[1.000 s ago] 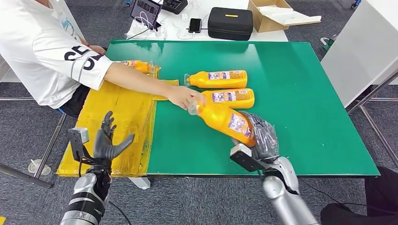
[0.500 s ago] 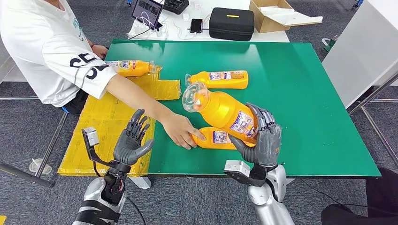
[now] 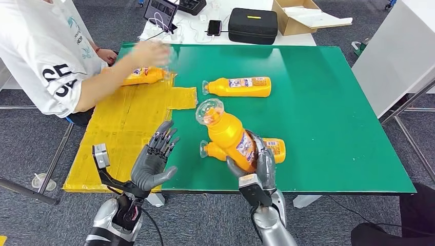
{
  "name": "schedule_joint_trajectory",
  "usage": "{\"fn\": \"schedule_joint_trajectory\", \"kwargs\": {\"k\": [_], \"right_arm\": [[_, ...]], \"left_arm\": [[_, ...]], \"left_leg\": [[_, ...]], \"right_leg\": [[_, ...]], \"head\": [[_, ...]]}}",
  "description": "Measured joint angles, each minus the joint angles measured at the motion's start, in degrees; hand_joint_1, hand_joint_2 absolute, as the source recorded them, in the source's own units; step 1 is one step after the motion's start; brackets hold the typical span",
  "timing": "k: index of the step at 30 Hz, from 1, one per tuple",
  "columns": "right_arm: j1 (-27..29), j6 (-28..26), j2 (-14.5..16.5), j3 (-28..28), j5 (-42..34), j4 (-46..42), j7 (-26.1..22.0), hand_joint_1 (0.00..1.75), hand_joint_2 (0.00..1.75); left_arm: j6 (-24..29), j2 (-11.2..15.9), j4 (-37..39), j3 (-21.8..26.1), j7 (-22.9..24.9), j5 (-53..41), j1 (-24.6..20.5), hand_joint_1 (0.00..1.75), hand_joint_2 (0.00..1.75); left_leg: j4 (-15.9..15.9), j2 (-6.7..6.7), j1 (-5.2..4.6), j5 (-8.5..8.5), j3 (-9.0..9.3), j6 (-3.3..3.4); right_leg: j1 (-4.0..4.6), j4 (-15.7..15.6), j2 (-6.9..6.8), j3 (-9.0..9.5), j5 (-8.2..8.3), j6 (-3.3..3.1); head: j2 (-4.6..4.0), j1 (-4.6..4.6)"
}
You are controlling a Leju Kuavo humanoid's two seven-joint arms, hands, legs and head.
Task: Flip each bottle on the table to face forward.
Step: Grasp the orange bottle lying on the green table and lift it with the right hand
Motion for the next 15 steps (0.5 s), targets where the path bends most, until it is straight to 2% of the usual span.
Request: {"fn": "schedule_joint_trajectory", "kwargs": {"k": [5,15], "right_arm": [[-1.0,1.0,2.0,1.9,-1.2,4.2,0.0,1.75,1.75],[-2.2,1.3,3.4,3.8,-1.1,7.5,0.0,1.75,1.75]], "left_arm": [[0.0,0.3,-0.8,-1.4,-0.4,0.0,0.3,0.0,1.75],[0.1,0.8,-0.8,-2.7,-0.5,-0.8,0.2,0.0,1.75]], "left_leg": [[0.0,0.0,0.0,0.01,0.0,0.0],[0.0,0.0,-0.01,0.01,-0.01,0.0]], "right_leg": [[-0.01,0.0,0.0,0.0,0.0,0.0],[-0.01,0.0,0.0,-0.02,0.0,0.0]], "head": [[0.0,0.01],[0.0,0.01]]}}
